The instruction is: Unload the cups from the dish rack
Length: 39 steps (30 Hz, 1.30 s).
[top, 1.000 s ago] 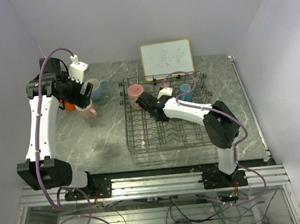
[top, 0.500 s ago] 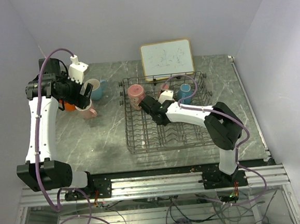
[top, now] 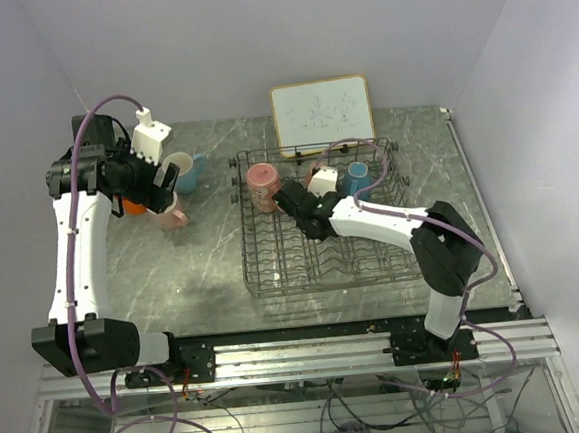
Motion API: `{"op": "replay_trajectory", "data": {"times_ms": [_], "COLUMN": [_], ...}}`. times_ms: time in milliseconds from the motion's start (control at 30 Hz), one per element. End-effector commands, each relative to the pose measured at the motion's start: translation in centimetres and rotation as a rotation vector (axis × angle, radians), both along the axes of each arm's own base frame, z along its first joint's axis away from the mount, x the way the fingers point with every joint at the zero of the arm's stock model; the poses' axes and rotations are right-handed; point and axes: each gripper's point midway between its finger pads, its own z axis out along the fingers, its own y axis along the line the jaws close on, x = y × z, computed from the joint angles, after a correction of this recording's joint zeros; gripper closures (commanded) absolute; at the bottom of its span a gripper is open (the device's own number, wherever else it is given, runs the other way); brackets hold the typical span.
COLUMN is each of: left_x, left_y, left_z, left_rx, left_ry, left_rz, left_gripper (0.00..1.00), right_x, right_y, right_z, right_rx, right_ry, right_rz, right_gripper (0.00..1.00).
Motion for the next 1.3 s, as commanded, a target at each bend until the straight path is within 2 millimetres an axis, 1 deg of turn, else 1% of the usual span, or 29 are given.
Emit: {"op": "replay_trajectory", "data": {"times_ms": [0, 100, 133, 267, 400, 500, 633, 733, 800, 867, 1033, 1133, 1167, 1267], "left_x": [-1.3, -2.1, -2.3, -2.9, -3.6, -3.7, -3.9, -4.9, -5.4, -5.8, -6.2, -6.8, -6.9, -7.7], "left_y": [-1.4, -2.3, -2.5, -3.7, -5.4, -6.3, -7.2, -8.0, -8.4, -8.7, -9.1, -9.2, -9.3, -9.4], "left_z": [0.6, 0.4, 0.0, -0.3, -0.2, 0.1, 0.5, 0.4, 0.7, 1.1, 3.4, 4.7, 4.6, 5.7], "left_rx": [-0.032, -0.051, -0.051, -0.070, -0.125, -0.167, -0.225, -0.264, -0.268, -0.263, -0.240, -0.226, -0.225, -0.203], "left_ry": [-0.028, -0.054, -0.062, -0.141, -0.251, -0.326, -0.397, -0.438, -0.491, -0.543, -0.675, -0.759, -0.770, -0.866], "left_rz": [-0.088, -0.154, -0.175, -0.264, -0.345, -0.357, -0.360, -0.390, -0.403, -0.425, -0.441, -0.459, -0.465, -0.487], "left_gripper": [0.00, 0.00, 0.01, 0.00, 0.00, 0.00, 0.01, 0.02, 0.02, 0.02, 0.02, 0.03, 0.03, 0.06], "right_x": [1.5, 1.2, 1.1, 0.1, -1.7, -3.2, -4.6, -5.3, -5.5, -5.3, -4.3, -4.2, -4.2, -4.3], "right_y": [0.0, 0.4, 0.5, 1.4, 3.7, 5.4, 6.6, 8.3, 9.6, 10.9, 14.0, 16.0, 16.6, 18.4], "right_z": [7.1, 9.4, 10.1, 12.4, 14.7, 16.1, 18.0, 20.1, 21.8, 23.7, 28.3, 30.7, 31.1, 32.4], "right_rx": [0.084, 0.145, 0.165, 0.266, 0.407, 0.496, 0.604, 0.739, 0.839, 0.940, 1.130, 1.251, 1.277, 1.341], "right_ry": [-0.165, -0.195, -0.204, -0.208, -0.180, -0.128, -0.101, -0.097, -0.092, -0.090, -0.102, -0.101, -0.097, -0.087], "right_rz": [-0.016, 0.007, 0.014, 0.068, 0.194, 0.284, 0.324, 0.358, 0.363, 0.353, 0.337, 0.336, 0.335, 0.340], "right_gripper": [1.00, 1.00, 1.00, 1.00, 1.00, 1.00, 1.00, 1.00, 1.00, 1.00, 1.00, 1.00, 1.00, 1.00]}}
